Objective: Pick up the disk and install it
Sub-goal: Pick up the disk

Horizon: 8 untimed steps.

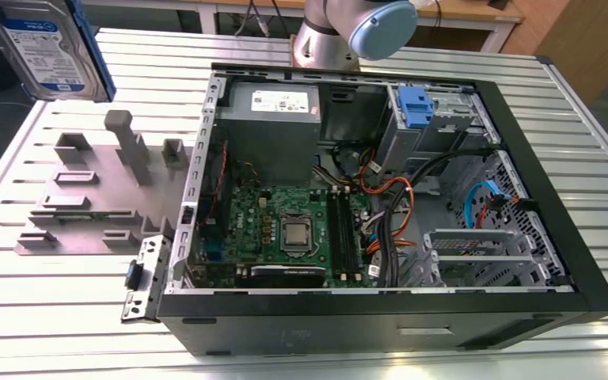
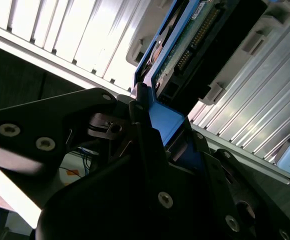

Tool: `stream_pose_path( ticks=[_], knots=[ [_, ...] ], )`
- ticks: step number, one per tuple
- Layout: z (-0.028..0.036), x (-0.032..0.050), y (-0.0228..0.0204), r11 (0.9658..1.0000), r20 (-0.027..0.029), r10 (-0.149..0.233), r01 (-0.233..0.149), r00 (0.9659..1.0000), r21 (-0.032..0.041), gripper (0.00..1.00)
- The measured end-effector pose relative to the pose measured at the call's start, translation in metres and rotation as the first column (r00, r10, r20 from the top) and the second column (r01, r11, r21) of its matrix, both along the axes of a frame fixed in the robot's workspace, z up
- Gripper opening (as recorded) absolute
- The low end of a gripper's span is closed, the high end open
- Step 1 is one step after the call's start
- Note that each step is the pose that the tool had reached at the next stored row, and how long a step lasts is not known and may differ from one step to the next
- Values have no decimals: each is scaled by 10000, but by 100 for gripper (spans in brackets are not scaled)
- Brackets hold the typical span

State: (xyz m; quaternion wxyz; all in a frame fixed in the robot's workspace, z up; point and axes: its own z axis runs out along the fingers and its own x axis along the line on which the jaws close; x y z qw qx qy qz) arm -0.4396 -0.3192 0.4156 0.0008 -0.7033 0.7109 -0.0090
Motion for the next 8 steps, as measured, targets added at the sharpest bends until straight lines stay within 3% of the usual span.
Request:
stream_pose_path(
  ticks=[8],
  knots=[
    [32, 0, 0, 10000, 0, 0, 0, 10000, 0, 36]
  ],
)
